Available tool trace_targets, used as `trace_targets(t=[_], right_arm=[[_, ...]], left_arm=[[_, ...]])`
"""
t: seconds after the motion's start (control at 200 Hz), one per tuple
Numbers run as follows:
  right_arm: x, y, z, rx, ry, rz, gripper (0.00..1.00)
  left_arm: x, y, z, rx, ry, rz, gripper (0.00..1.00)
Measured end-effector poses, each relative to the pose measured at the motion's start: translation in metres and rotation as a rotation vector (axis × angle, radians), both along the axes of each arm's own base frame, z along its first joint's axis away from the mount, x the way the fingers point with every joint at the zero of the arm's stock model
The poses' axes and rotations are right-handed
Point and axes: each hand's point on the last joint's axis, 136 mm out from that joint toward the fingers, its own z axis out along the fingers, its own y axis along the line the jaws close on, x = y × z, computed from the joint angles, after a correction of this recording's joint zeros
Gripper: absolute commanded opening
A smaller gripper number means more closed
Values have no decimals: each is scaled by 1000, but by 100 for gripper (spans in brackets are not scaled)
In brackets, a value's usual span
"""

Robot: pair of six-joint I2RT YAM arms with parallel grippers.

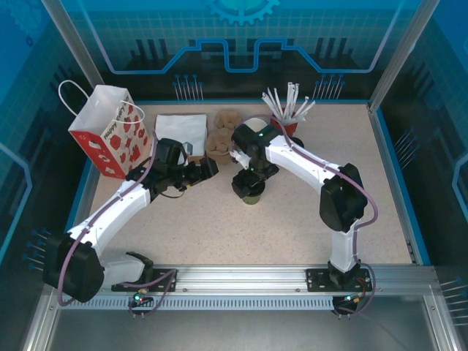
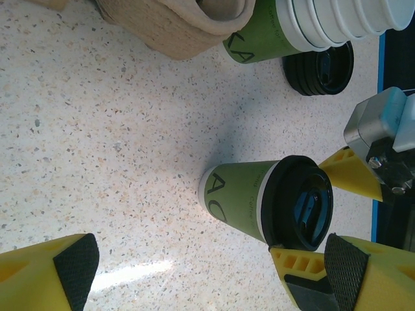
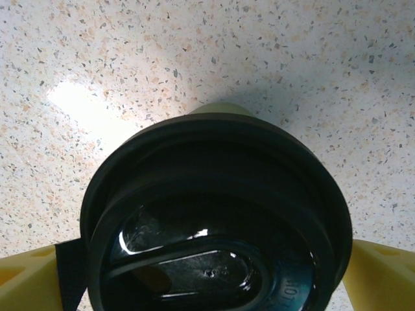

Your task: Pack the takeout coffee

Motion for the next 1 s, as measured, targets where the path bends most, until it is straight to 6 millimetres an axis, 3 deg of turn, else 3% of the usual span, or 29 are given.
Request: trace_targets(t=[0.285,0.61,1.0], right_arm=[[1,1,-17,-32,32,5,100],[0,3,-22,-42,39,17,100],[-1,4,-23,-44,41,19,89]], left_arm=[[0,0,1,0,-2,0,93],[0,0,1,1,-4,-2,94],[-1,2,2,13,-15,-5,94]])
